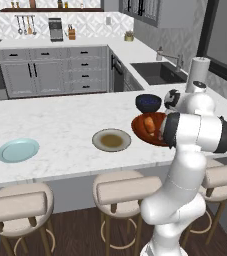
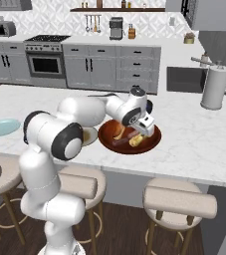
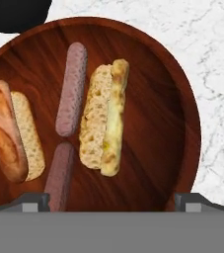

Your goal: Place one bun and one sausage from the bowl on each plate.

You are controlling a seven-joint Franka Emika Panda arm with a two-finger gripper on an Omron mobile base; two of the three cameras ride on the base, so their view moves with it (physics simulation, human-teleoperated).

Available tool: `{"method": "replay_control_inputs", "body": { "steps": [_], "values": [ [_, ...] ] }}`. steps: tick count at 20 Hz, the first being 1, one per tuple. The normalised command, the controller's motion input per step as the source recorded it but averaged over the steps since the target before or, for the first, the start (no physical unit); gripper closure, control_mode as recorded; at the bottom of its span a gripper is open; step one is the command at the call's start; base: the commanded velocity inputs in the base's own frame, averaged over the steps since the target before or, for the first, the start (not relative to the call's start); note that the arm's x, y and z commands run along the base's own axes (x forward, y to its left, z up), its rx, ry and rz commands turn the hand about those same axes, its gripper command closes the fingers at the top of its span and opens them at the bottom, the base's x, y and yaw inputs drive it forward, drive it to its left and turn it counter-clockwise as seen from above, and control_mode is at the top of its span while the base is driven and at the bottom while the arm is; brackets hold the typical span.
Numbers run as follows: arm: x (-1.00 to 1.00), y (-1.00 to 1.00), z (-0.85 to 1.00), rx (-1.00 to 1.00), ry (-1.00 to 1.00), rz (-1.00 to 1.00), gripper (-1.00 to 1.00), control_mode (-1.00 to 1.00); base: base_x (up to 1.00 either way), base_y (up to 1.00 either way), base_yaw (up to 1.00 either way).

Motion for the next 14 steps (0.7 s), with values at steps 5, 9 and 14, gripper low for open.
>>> {"method": "replay_control_inputs", "body": {
  "steps": [5,9,14],
  "values": [
    [0.25,0.0,-0.35,-0.01,-0.08,0.0,-1.0,-1.0,0.0,0.0,0.0],
    [0.03,0.0,-0.42,0.0,-0.14,0.0,-1.0,-1.0,0.0,0.0,0.0],
    [0.0,0.0,-0.37,-0.01,-0.11,0.0,-1.0,-1.0,0.0,0.0,0.0]
  ]
}}
